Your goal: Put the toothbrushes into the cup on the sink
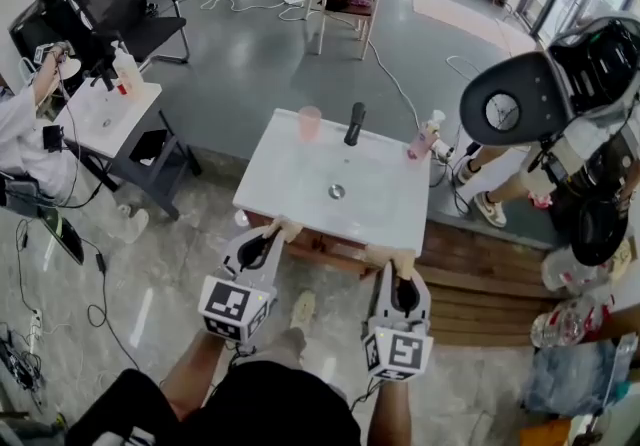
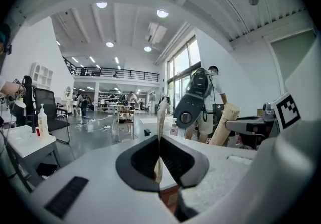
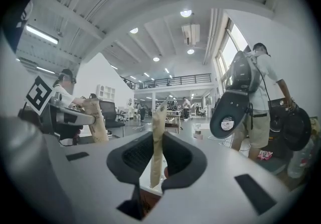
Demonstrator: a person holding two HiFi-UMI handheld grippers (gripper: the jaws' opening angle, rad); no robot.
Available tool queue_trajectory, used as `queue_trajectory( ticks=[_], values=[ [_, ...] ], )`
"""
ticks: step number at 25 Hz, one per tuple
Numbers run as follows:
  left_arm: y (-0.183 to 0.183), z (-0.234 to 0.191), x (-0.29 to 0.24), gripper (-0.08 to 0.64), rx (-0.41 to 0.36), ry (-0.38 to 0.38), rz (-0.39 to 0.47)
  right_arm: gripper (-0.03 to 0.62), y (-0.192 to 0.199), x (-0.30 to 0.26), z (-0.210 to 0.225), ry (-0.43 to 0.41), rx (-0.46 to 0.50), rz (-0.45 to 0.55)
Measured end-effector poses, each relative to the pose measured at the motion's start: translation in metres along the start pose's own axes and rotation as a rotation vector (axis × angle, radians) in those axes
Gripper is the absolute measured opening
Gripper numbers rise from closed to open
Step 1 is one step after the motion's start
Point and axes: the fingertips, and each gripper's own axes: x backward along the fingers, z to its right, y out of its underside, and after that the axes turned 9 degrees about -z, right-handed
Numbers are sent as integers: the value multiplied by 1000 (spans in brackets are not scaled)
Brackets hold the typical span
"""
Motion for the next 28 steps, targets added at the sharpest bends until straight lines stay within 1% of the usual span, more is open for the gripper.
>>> queue_trajectory(
  ticks=[6,13,20,28],
  values=[
    [-21,-14,-57,6,-4,8,-18,54,-8,-56,23,-3,-19,-17],
    [-37,-40,-108,6,3,-7,-37,54,-17,-114,40,-19,-25,-33],
    [-45,-66,-151,6,20,-23,-54,54,-23,-168,49,-44,-27,-51],
    [-56,-107,-192,6,44,-61,-55,54,-35,-235,47,-86,-13,-60]
  ],
)
